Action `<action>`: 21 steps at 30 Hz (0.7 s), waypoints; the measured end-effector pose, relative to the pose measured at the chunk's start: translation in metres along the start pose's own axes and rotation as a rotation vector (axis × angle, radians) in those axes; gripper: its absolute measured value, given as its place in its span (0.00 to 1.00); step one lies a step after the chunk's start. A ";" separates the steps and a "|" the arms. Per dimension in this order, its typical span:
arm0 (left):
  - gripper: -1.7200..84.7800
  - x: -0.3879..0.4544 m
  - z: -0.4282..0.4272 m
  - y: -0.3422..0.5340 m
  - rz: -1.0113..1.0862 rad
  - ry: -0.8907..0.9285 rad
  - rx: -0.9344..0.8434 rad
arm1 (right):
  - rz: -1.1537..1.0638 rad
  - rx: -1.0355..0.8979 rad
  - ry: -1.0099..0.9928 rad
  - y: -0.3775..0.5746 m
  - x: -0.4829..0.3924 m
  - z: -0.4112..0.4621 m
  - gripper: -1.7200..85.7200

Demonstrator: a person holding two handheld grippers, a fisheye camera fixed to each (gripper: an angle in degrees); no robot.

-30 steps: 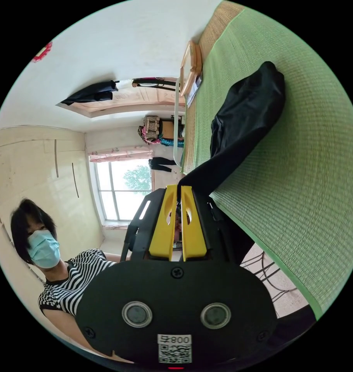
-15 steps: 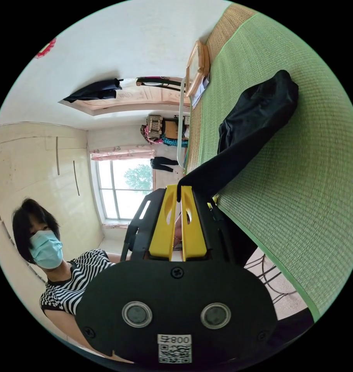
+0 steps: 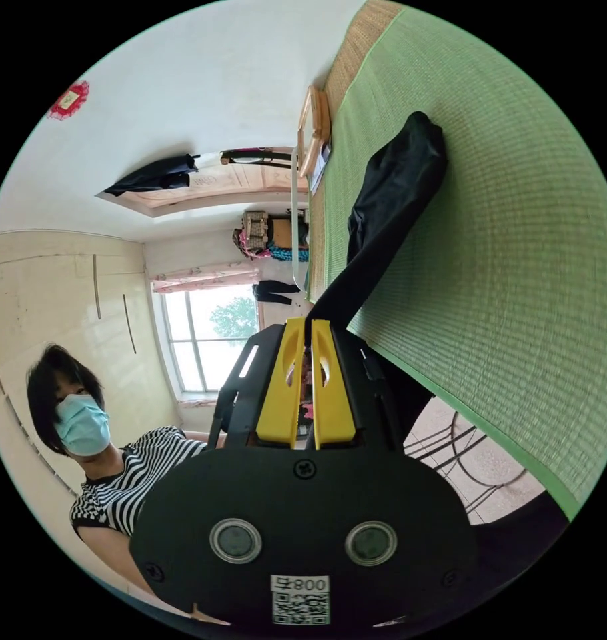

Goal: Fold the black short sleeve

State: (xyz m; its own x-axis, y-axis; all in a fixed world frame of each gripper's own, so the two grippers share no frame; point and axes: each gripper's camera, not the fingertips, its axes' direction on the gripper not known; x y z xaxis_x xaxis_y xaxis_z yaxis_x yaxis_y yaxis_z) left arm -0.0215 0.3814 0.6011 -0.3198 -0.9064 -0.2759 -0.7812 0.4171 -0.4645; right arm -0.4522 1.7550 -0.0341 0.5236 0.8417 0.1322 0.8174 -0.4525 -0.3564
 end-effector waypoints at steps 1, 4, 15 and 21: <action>0.06 0.002 0.002 0.003 0.006 -0.005 -0.008 | 0.003 0.004 0.002 0.003 0.003 -0.005 0.04; 0.06 0.011 0.010 0.018 0.031 -0.003 -0.044 | 0.017 0.022 0.007 0.021 0.019 -0.032 0.03; 0.05 0.050 0.057 0.095 0.132 0.043 -0.197 | 0.018 0.092 -0.023 0.120 0.071 -0.131 0.03; 0.05 0.077 0.105 0.144 0.188 0.052 -0.326 | -0.019 0.180 -0.027 0.188 0.091 -0.199 0.03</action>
State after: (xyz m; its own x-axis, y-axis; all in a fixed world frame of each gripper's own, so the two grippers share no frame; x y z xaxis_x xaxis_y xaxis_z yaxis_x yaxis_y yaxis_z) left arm -0.1023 0.3789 0.4241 -0.4937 -0.8220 -0.2839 -0.8334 0.5405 -0.1157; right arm -0.2032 1.6879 0.0955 0.4997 0.8583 0.1163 0.7698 -0.3785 -0.5140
